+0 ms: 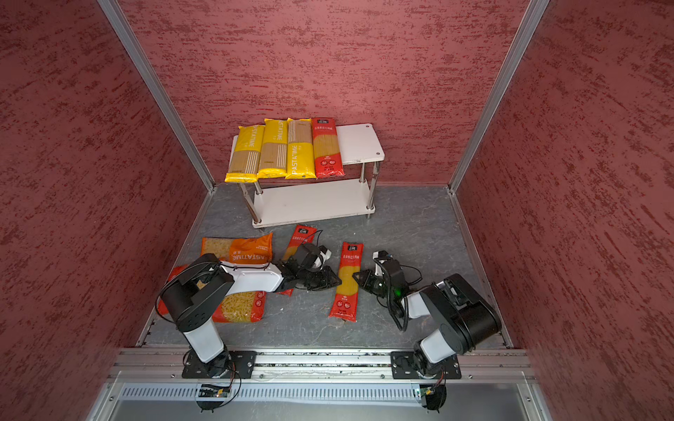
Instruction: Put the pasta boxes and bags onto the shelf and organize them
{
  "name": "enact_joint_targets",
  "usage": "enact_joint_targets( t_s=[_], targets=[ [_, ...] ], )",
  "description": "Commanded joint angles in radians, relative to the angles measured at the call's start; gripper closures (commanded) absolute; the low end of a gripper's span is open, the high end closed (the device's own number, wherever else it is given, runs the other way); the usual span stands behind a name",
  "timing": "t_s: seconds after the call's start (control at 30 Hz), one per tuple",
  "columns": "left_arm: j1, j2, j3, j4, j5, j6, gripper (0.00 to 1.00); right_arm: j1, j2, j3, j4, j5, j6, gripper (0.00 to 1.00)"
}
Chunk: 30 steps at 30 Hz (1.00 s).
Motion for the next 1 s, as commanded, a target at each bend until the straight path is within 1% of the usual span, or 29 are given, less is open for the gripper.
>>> enact_joint_targets(
  t_s=[0.0,0.1,0.2,0.3,0.37,0.43,0.5,0.57,0.63,0.67,0.77,0.87,0.97],
  targets=[
    [0.003,-0.077,-0.025,0.046,0.002,0.008,0.72,0.013,-0.053,-0.007,0.129,-0.037,-0.063,0.93],
    [0.008,-0.161,-0.051,0.054,-0.012,0.031,0.65,0.012,-0.134,-0.018,0.102,-0.023,-0.108,0.96],
    [0.017,-0.248,-0.078,0.063,-0.018,0.075,0.53,0.013,-0.240,-0.033,0.074,-0.006,-0.172,0.98],
    [0.030,-0.327,-0.115,0.110,-0.004,0.117,0.45,0.013,-0.388,-0.045,0.035,0.021,-0.245,1.00],
    [0.038,-0.372,-0.143,0.160,0.015,0.150,0.38,0.012,-0.496,-0.029,-0.036,0.034,-0.305,1.00],
    [0.038,-0.410,-0.158,0.194,0.033,0.193,0.33,0.013,-0.587,-0.005,-0.088,0.034,-0.350,1.00],
    [0.025,-0.454,-0.175,0.219,0.005,0.255,0.31,0.012,-0.667,0.018,-0.114,0.031,-0.384,1.00],
    [-0.003,-0.515,-0.235,0.329,-0.057,0.326,0.26,0.012,-0.731,0.036,-0.108,0.019,-0.408,1.00],
    [-0.006,-0.551,-0.284,0.453,-0.062,0.356,0.21,0.013,-0.768,0.062,-0.086,-0.011,-0.416,1.00],
    [-0.002,-0.558,-0.287,0.475,-0.050,0.360,0.19,0.012,-0.775,0.082,-0.075,-0.035,-0.415,1.00],
    [0.016,-0.540,-0.248,0.460,0.022,0.368,0.18,0.012,-0.765,0.145,-0.044,-0.110,-0.390,1.00],
    [0.018,-0.511,-0.213,0.484,0.102,0.364,0.17,0.013,-0.733,0.193,0.037,-0.182,-0.337,1.00],
    [0.033,-0.492,-0.190,0.496,0.140,0.349,0.18,0.015,-0.706,0.230,0.105,-0.217,-0.290,1.00]
  ],
)
